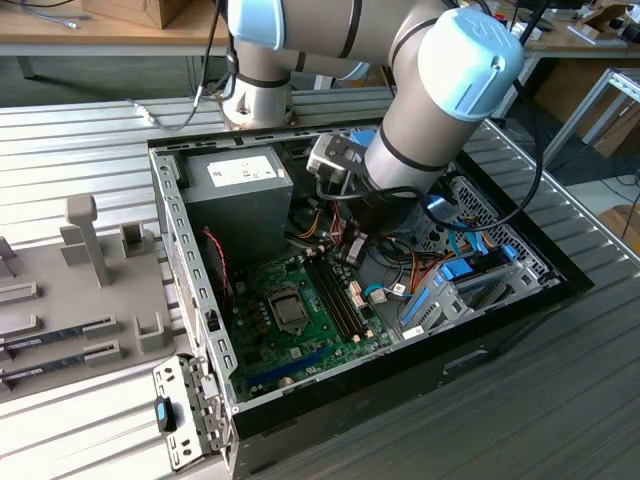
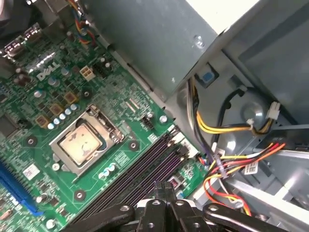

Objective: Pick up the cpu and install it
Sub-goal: 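Close the cpu cover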

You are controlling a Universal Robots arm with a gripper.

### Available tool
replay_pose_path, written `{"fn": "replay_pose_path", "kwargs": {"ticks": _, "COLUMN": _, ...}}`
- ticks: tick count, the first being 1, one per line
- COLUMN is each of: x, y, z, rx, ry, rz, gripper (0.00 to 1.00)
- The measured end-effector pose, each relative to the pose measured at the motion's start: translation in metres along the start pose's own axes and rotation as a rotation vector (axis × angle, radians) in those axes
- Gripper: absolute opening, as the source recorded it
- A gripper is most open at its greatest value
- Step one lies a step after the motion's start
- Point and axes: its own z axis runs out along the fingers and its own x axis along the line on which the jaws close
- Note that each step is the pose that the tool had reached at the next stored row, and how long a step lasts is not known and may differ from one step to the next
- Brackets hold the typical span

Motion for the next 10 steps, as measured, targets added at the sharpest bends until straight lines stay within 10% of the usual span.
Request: {"fn": "replay_pose_path", "kwargs": {"ticks": 10, "x": -0.0049, "y": 0.006, "z": -0.02, "rx": -0.0016, "ry": 0.0019, "rz": -0.017, "gripper": 0.11}}
